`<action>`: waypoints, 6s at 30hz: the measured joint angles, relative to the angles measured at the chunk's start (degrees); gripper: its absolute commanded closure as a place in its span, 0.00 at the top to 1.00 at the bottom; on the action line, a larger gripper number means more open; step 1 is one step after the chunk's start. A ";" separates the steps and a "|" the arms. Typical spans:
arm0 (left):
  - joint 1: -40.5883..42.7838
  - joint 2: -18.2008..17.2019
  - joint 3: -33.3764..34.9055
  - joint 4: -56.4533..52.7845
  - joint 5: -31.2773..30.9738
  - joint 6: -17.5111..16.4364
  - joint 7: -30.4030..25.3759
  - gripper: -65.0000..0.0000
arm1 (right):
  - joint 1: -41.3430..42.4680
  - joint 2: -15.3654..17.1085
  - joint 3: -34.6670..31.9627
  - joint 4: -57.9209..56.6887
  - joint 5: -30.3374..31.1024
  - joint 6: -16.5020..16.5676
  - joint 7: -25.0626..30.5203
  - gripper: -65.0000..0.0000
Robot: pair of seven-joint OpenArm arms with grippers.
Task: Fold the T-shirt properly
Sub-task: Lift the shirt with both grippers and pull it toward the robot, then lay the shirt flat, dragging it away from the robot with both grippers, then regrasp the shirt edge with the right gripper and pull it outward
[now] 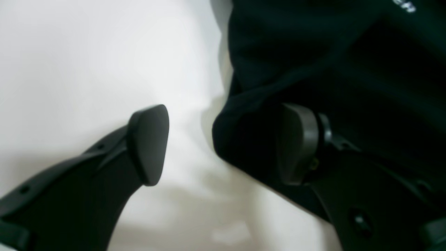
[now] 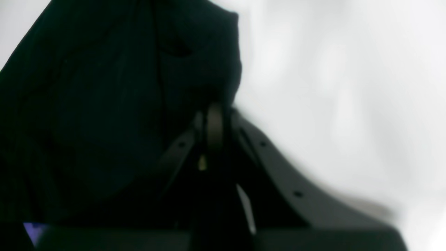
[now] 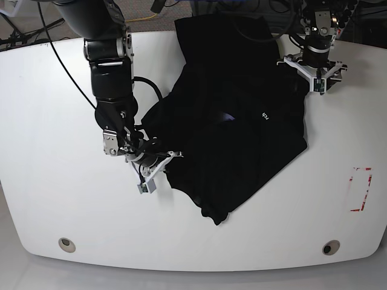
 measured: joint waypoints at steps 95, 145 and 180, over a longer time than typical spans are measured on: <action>-25.75 -17.29 14.62 15.21 0.37 -31.76 43.08 0.00 | -20.79 13.97 22.14 44.61 0.46 4.94 -11.61 0.00; -9.44 -14.12 9.73 15.19 11.37 -31.74 39.65 0.00 | -38.03 -7.37 26.47 55.93 0.59 19.08 -18.73 0.73; -9.44 -12.94 8.61 15.17 11.08 -31.74 39.58 0.00 | -34.86 -6.84 18.29 49.05 -0.87 17.33 -21.55 0.73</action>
